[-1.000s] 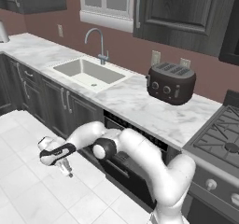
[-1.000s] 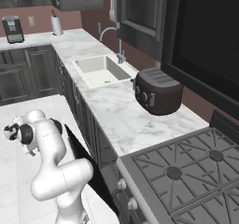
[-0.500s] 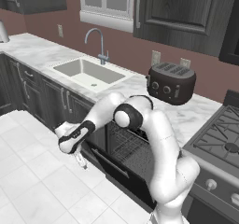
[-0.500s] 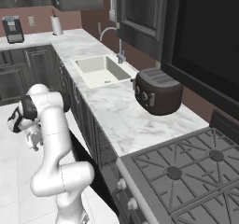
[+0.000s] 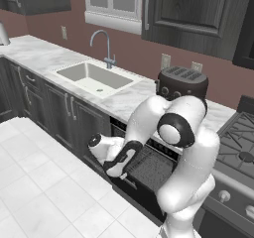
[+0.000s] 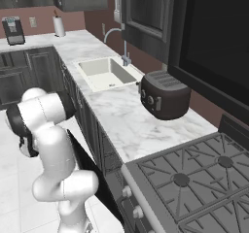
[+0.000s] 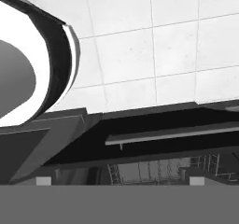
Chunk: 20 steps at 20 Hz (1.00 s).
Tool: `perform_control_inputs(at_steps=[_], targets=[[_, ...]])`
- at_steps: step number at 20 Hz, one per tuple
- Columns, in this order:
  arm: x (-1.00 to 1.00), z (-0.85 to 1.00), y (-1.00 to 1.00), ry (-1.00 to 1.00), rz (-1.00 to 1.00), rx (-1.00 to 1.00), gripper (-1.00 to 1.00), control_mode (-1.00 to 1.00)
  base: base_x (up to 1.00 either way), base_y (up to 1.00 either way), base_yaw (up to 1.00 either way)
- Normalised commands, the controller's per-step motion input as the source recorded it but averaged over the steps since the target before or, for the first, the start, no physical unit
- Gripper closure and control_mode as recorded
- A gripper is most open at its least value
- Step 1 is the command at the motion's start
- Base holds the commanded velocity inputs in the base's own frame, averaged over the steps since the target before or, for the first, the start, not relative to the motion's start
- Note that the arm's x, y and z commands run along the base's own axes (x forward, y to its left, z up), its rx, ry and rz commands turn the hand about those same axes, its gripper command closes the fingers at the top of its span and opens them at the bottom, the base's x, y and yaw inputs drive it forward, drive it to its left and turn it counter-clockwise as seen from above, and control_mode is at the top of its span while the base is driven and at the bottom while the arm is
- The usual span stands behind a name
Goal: Open the dishwasher door and pull out the top rack.
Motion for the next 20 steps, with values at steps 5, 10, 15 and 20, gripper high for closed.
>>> perform_control_inputs(at_steps=[5,10,15,20], targets=[[0.00,1.00,-0.42,0.03,0.12,0.33,-1.00,-1.00,0.00,0.00,0.00],[0.00,1.00,-0.34,0.11,0.11,0.35,-1.00,-1.00,0.00,0.00,0.00],[0.15,0.69,-0.58,0.02,0.12,0.18,-1.00,-1.00,0.00,0.00,0.00],[0.65,-0.18,-0.34,-0.07,0.23,-0.03,-1.00,-1.00,0.00,0.00,0.00]])
